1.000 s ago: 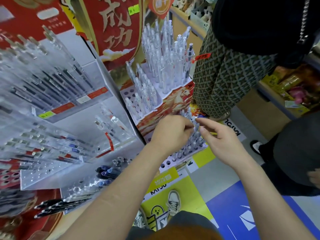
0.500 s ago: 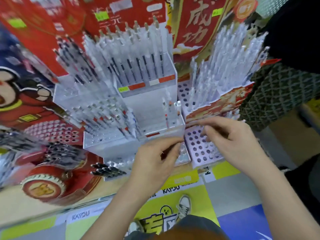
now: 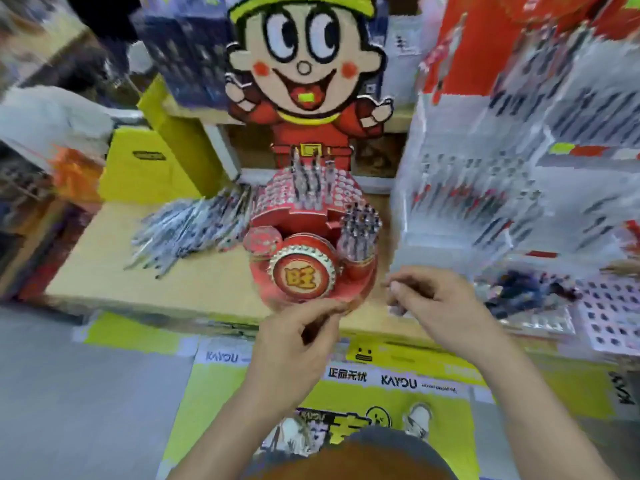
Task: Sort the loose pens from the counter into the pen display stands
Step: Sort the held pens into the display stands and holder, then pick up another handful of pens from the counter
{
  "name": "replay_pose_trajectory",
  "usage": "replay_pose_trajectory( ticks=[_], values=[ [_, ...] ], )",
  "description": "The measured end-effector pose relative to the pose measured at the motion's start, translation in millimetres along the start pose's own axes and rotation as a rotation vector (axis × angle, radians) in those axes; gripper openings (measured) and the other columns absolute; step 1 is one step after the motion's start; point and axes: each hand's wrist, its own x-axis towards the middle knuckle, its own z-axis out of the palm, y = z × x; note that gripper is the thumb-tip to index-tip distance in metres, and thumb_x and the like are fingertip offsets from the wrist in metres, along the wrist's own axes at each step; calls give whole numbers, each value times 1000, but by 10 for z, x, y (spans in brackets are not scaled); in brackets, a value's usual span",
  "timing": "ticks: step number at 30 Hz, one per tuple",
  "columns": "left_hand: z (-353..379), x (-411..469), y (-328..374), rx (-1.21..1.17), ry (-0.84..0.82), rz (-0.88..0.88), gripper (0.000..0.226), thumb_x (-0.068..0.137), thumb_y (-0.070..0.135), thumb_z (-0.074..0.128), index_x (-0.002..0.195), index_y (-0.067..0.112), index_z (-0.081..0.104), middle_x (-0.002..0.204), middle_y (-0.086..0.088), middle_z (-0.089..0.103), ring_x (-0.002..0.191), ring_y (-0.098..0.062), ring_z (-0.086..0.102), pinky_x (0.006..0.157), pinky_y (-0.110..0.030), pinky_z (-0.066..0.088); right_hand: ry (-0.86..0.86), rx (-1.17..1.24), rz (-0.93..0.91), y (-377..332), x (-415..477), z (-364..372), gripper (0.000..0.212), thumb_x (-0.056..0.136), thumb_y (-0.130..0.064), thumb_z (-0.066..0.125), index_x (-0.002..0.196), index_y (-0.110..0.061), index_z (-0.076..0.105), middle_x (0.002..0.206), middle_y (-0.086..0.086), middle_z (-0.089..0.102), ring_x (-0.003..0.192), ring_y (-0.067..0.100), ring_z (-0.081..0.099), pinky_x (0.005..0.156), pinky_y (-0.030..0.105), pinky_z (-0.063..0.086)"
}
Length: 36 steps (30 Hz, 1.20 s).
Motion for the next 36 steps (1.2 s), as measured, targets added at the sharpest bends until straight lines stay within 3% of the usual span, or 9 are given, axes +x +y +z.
replay_pose_trajectory(
  ticks=[4,7,12,19,23,25,30,33,36],
  values=[
    [-607,-73,-568,31,55,-198,21,90,13,63,91,32,71,63,22,61,56,1,50,56,-21,42,-170,57,56,-298,202,875,31,94,-2,56,84,-29,68,77,0,73,67,11,67,65,26,48],
    [-983,-50,-890,80,105,-299,31,92,15,58,86,45,64,61,7,62,57,-14,55,60,-36,47,-310,136,140,-532,344,1468,26,96,-4,55,98,-28,64,95,-1,72,79,4,69,68,17,50],
    [-1404,221,-1227,250,74,-403,23,94,14,51,103,27,68,85,10,67,71,-12,59,66,-29,46,-365,231,304,-703,769,2220,38,96,-6,55,130,-22,52,126,2,59,110,21,62,97,41,52],
    [-1787,867,-1765,510,21,-424,31,90,13,55,120,19,63,115,0,64,105,-17,56,81,-25,42,-217,449,547,-691,1570,2846,40,93,-5,53,131,-15,47,103,6,55,101,22,56,90,42,52],
    [-2012,1173,-2177,674,-50,-435,41,87,18,59,128,18,56,123,-7,57,116,-28,50,87,-37,44,-148,560,712,-707,1855,3068,13,92,-6,56,104,-11,58,107,16,59,96,23,60,69,35,52],
    [-2152,1331,-2424,764,-56,-398,47,84,19,60,131,14,51,126,-13,52,119,-35,46,93,-41,39,-86,634,772,-767,1960,3162,4,93,-7,58,90,-9,59,115,21,61,95,25,60,75,37,50],
    [-2620,1946,-2897,749,-50,-331,62,92,28,54,145,5,31,150,-18,31,135,-37,28,109,-44,24,134,846,872,-854,2247,3481,8,92,-12,63,97,-5,62,122,23,61,94,27,62,99,48,46],
    [-2757,2329,-3095,717,-211,-327,68,96,42,47,149,7,21,149,-15,33,134,-36,31,106,-45,31,257,917,908,-913,2367,3687,17,92,-17,65,105,-9,57,129,14,58,104,28,59,96,45,48],
    [-2731,2481,-3182,791,-339,-241,69,91,54,48,141,9,30,132,-15,47,118,-37,41,92,-48,42,370,901,959,-971,2435,3842,27,87,-23,72,105,-9,57,121,9,58,101,25,61,80,40,55]
  ],
)
